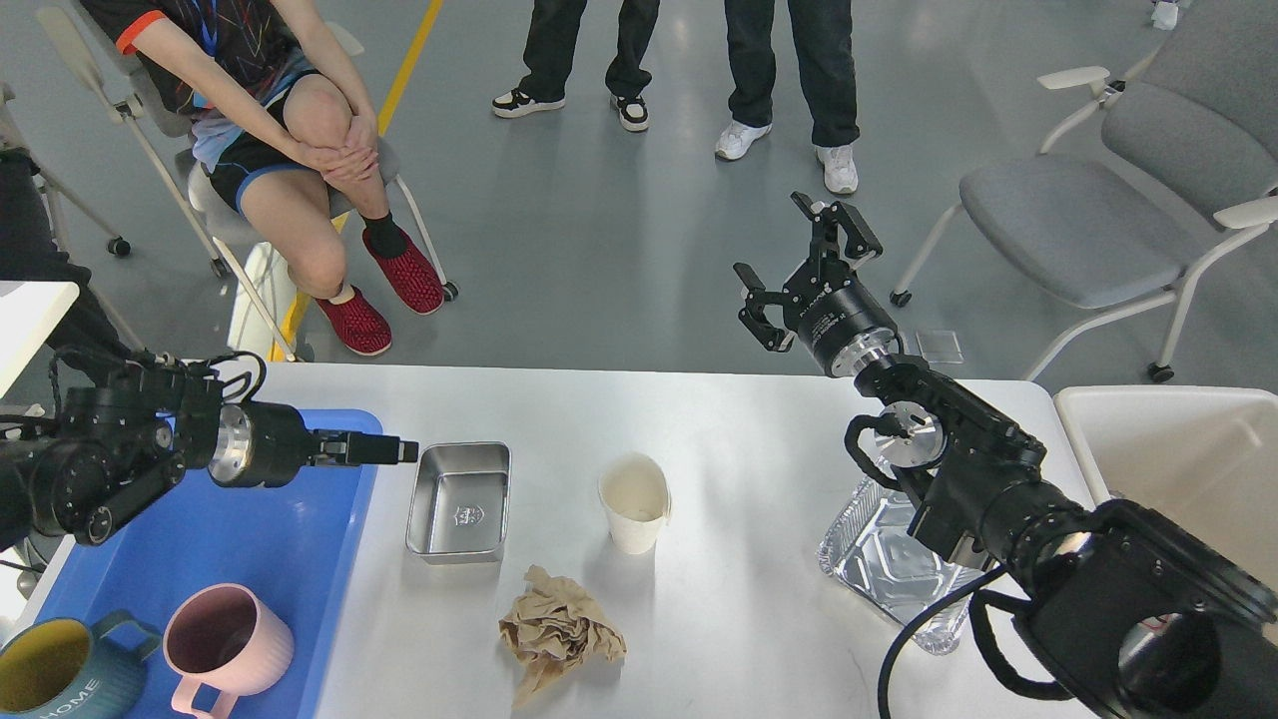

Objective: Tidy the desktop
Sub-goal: 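Move the left gripper toward the small steel tray, then close the left gripper on the steel tray's rim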

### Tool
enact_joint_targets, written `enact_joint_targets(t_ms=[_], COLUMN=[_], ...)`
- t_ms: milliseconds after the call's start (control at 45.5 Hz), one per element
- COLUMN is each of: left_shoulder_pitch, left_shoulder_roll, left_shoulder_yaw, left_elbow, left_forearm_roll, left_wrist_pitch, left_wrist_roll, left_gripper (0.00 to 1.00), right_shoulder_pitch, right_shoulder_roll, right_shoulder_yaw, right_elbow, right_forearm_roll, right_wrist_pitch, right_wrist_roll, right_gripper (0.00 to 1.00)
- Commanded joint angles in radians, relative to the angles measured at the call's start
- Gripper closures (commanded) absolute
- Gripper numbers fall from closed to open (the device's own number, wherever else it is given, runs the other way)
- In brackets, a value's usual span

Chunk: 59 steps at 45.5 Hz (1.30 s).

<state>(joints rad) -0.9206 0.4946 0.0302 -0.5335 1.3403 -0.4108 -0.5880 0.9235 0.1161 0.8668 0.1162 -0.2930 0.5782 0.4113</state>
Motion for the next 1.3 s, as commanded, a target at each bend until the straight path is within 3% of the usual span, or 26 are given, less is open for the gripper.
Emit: enact_joint_targets(t_ms=[0,351,615,834,966,1273], left_shoulder_pitch=[0.025,0.049,0.077,0.091,0.091,0.089], left_shoulder_roll=[-0.083,-0.166,-0.214,-0.249,-0.269,-0.271], left_shoulder_yaw=[0.004,0.011,0.062,0.071,0.071,0.079], left_elbow=[0.047,0.152,0.21,0.233,0.273,0.283], left_forearm_roll=[-0.009,-0.012,-0.016,-0.015,-0.018,-0.015], left_wrist_pitch=[0.02,0.064,0.128,0.187,0.187,0.176], left_wrist_roll=[0.005,0.022,0.017,0.023,0.017,0.017], left_gripper=[0.11,0.11,0.2,0.35,0.39,0.59], right_shoulder_pitch=[0.0,0.0,-0.003,-0.003,-0.003,-0.005], right_shoulder_roll=[0.0,0.0,0.0,0.0,0.0,0.0], right_shoulder_yaw=[0.0,0.0,0.0,0.0,0.0,0.0], right_elbow=[0.0,-0.001,0.0,0.0,0.0,0.0], right_forearm_roll=[0.0,0.0,0.0,-0.003,-0.003,-0.003], right_wrist_pitch=[0.0,0.0,0.0,0.0,0.0,0.002], right_wrist_roll=[0.0,0.0,0.0,-0.002,-0.002,-0.002], right_gripper=[0.0,0.0,0.0,0.0,0.0,0.0])
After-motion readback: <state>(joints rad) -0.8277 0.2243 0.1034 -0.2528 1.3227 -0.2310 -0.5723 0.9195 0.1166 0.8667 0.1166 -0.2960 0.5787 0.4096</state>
